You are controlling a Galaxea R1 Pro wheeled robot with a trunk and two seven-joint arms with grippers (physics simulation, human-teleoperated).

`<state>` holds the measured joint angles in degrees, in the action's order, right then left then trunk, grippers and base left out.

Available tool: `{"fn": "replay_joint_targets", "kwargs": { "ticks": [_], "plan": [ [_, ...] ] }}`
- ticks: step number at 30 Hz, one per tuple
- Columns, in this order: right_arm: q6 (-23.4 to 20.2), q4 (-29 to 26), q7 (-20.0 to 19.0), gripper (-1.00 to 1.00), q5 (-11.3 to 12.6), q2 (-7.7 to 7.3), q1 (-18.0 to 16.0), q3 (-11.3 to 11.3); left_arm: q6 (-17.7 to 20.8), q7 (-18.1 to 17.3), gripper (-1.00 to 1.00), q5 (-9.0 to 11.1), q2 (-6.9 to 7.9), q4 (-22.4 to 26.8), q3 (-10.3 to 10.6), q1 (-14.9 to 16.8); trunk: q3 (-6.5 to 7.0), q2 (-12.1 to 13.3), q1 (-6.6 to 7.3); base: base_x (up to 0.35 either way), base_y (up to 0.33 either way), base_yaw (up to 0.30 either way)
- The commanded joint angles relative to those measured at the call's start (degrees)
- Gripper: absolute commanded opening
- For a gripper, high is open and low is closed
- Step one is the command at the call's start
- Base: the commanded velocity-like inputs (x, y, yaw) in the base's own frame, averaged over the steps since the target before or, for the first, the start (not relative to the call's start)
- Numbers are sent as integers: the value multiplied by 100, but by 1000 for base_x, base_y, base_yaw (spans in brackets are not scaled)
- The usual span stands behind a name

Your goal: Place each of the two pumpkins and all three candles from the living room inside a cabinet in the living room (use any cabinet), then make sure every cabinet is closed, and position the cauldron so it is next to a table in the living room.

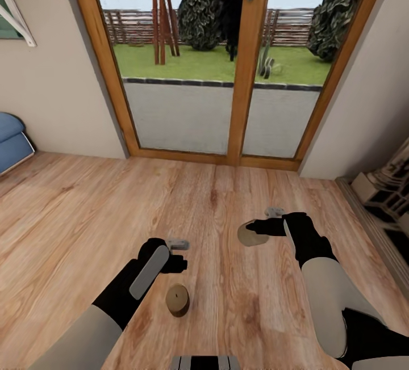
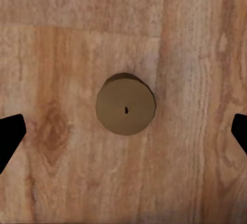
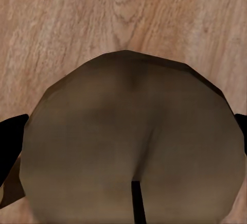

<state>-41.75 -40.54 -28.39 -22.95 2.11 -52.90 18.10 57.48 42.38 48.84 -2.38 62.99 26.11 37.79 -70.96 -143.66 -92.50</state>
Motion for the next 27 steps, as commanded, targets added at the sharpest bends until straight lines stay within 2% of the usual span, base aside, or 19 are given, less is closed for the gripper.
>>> {"fn": "replay_joint_targets", "kwargs": {
  "ticks": [1,7,20,23,25,27],
  "plan": [
    [0,-1,0,-100,9,0,-1,1,0,57,100,2,-9,-3,3,0,-23,-2,-2,0,0,0],
    [0,-3,3,-100,1,0,-1,1,0,112,100,16,-64,-215,6,0,-156,-10,-17,0,0,0],
    [2,-14,-66,-100,13,-15,-1,12,-8,113,100,20,-89,-237,3,0,-444,-27,-51,0,0,0],
    [4,-9,-468,-100,17,-137,-1,59,-13,106,100,20,-101,-238,6,0,-510,-31,-59,0,0,0],
    [8,-7,-850,-100,18,-261,-1,141,-16,105,100,20,-108,-239,8,0,-554,-34,-64,0,0,0],
    [9,-7,-1036,-100,18,-316,-1,248,-17,103,100,20,-106,-237,8,0,-599,-37,-69,0,0,0]
  ]
}}
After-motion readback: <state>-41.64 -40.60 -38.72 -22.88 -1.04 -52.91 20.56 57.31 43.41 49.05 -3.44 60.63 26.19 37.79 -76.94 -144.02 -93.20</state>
